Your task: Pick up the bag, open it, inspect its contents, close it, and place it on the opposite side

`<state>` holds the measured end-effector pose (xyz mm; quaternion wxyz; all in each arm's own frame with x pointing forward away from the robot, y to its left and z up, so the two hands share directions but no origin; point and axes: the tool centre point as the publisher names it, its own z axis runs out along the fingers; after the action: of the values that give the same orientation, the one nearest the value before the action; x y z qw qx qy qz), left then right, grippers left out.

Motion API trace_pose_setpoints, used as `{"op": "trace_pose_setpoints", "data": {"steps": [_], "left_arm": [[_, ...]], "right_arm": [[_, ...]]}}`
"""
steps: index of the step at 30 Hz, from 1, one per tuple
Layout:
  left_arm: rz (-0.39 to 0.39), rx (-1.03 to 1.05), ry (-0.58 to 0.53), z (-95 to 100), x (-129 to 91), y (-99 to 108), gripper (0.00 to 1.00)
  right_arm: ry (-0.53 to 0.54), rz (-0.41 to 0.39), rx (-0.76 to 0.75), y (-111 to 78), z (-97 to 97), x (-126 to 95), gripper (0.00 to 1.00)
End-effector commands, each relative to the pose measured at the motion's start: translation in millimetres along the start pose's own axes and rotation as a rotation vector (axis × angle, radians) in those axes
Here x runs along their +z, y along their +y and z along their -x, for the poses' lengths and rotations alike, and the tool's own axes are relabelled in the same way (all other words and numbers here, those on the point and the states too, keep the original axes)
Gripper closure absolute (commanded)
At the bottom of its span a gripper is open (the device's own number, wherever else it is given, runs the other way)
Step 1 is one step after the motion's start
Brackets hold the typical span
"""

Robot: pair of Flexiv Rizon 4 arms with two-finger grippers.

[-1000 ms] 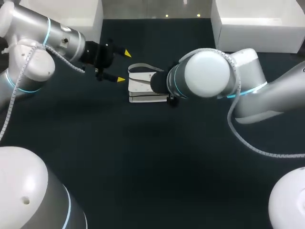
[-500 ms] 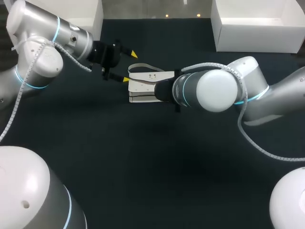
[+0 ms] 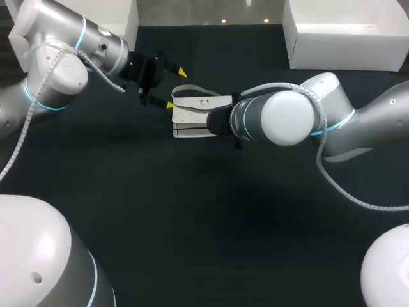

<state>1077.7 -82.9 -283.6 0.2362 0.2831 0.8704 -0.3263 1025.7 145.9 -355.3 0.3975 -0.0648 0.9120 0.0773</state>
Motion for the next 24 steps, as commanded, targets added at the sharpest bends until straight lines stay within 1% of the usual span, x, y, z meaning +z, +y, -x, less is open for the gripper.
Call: {"op": "trace_pose_setpoints", "data": {"steps": [1,5,8,9,11,15,19,22,24], "left_arm": [[-0.005,0.001,0.012,2.0,3.9,4.0,0.00],[-0.004,0.002,0.019,1.6,4.9,4.3,0.00],[-0.005,0.002,0.021,1.7,5.7,4.4,0.00],[-0.005,0.002,0.022,1.8,5.9,4.5,0.00],[-0.005,0.002,0.023,2.0,6.4,4.6,0.00],[-0.008,0.005,0.026,2.0,7.0,4.6,0.00],[-0.011,0.005,0.029,0.9,7.6,5.4,0.00],[-0.012,0.006,0.031,-0.2,7.2,5.9,0.00],[-0.012,0.007,0.030,-0.5,6.6,6.0,0.00]], "right_arm": [[-0.080,-0.005,0.000,-2.9,-4.0,5.7,0.69],[-0.073,-0.025,-0.010,-4.4,-4.0,8.9,0.71],[-0.074,-0.026,-0.012,-4.5,-3.0,9.8,0.73],[-0.075,-0.027,-0.013,-4.4,-2.5,9.9,0.75],[-0.075,-0.030,-0.017,-4.1,-1.7,10.3,0.82],[-0.072,-0.042,-0.020,-3.8,-1.4,12.5,0.89],[-0.067,-0.048,-0.020,-2.3,-2.4,14.4,0.89],[-0.066,-0.051,-0.019,-0.9,-2.8,15.2,0.81],[-0.067,-0.053,-0.017,-0.4,-2.7,15.3,0.83]]}}
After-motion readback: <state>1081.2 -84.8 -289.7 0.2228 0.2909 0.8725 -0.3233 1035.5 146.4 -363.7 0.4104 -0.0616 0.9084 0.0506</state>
